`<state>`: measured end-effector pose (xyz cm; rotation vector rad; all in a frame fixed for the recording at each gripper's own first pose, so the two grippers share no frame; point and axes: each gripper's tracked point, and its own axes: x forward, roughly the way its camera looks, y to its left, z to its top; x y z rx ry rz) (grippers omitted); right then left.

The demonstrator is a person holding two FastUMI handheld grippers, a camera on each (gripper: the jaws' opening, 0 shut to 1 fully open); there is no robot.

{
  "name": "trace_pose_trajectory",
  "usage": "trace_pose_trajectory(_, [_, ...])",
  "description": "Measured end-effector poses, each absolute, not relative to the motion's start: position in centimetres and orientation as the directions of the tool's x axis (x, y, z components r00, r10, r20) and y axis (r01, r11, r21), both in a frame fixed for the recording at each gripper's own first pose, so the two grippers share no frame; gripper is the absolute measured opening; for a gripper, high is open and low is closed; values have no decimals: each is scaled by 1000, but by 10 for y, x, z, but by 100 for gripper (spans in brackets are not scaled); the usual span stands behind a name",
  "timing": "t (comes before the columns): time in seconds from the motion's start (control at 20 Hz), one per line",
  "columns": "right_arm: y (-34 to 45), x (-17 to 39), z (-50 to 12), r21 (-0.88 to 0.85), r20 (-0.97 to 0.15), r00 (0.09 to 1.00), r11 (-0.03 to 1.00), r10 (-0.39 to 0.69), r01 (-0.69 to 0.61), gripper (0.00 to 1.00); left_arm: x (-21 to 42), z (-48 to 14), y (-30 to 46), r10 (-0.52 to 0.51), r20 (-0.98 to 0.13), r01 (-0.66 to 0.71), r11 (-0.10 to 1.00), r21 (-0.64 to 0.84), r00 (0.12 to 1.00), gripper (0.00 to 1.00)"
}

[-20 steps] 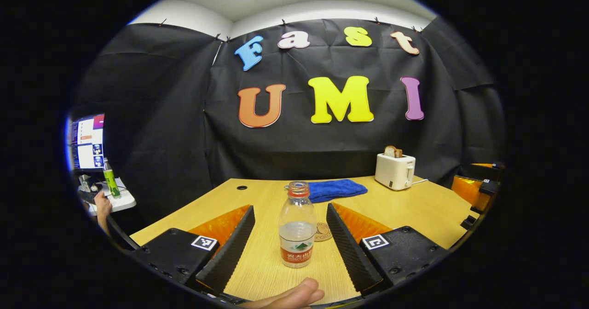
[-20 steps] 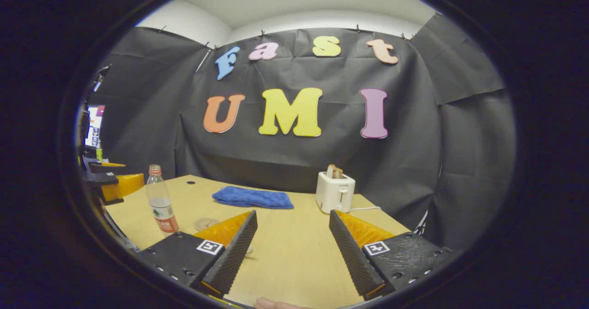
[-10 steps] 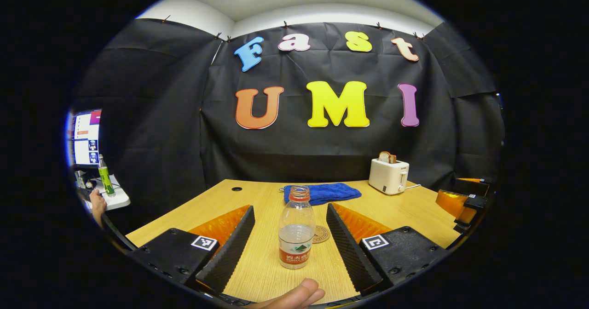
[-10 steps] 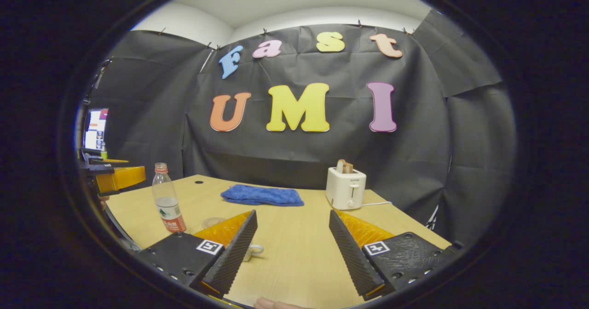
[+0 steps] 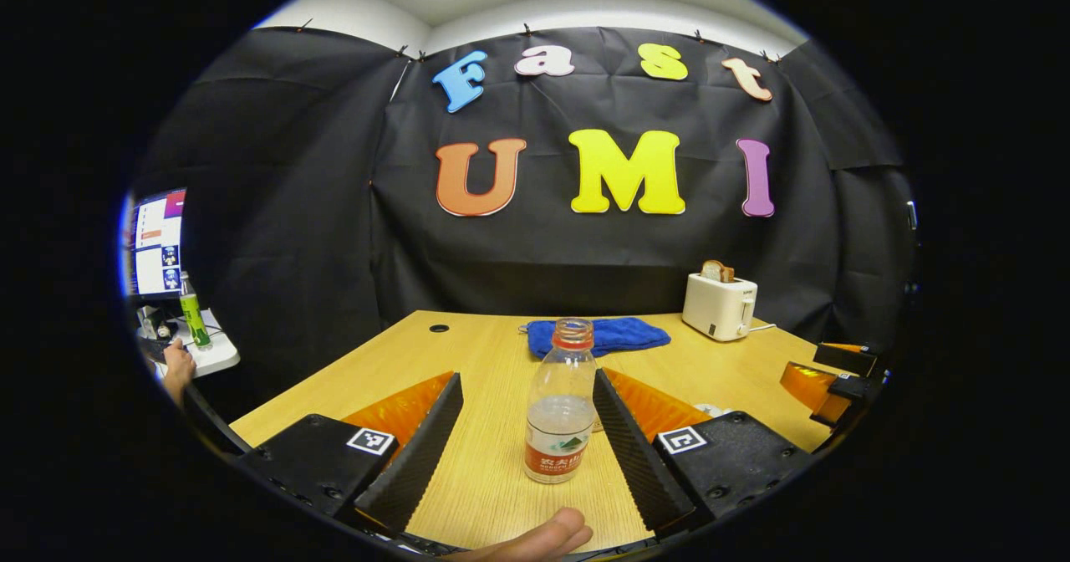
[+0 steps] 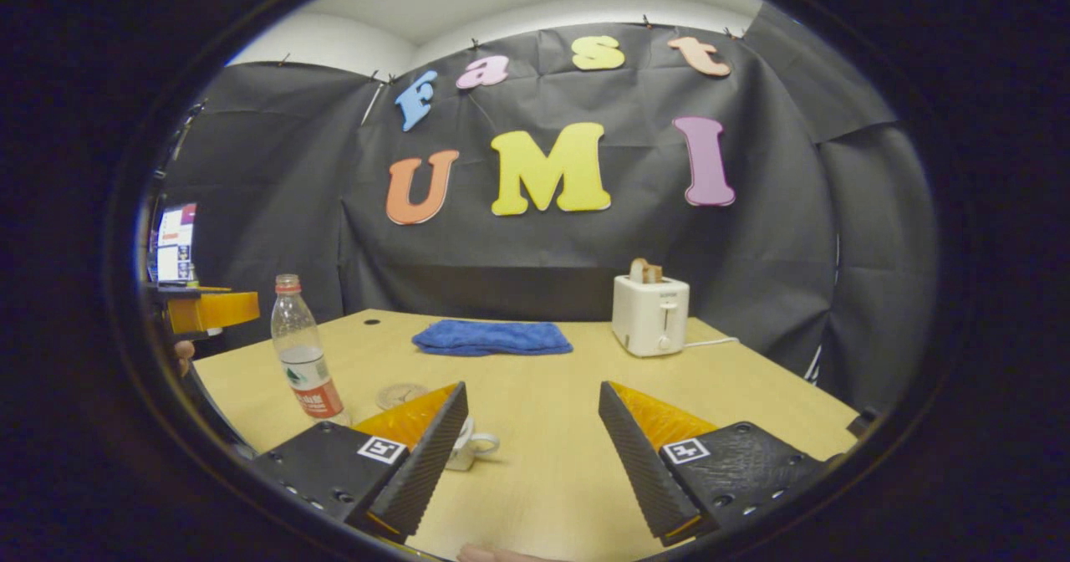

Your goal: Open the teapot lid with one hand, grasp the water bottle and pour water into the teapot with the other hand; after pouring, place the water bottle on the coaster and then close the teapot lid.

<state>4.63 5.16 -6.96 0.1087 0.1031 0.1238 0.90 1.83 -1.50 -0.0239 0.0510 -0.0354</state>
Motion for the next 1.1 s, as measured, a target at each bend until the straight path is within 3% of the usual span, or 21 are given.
trace_pose_trajectory(0.5, [125, 100, -101, 78, -170, 964, 978, 205, -194, 94, 22, -35, 19, -23, -82, 29, 996, 80, 996, 99])
trace_pose_trajectory(0.7, [138, 109, -107, 86, -179, 963, 978, 202, -190, 72, 26, -39, 25, -16, -95, 22, 998, 66, 995, 99])
trace_pose_trajectory(0.8, [136, 112, -115, 88, -199, 961, 981, 190, -175, 56, 26, -38, 26, -19, -86, 25, 997, 69, 996, 99])
trace_pose_trajectory(0.85, [139, 112, -116, 95, -198, 961, 980, 193, -177, 43, 25, -37, 25, -25, -84, 31, 997, 65, 996, 99])
trace_pose_trajectory(1.05, [146, 109, -117, 86, -187, 959, 976, 214, -202, 12, 26, -38, 21, -49, -82, 54, 997, 59, 995, 99])
trace_pose_trajectory(1.1, [148, 110, -115, 82, -172, 959, 974, 223, -212, 10, 26, -38, 19, -55, -83, 60, 996, 59, 995, 99])
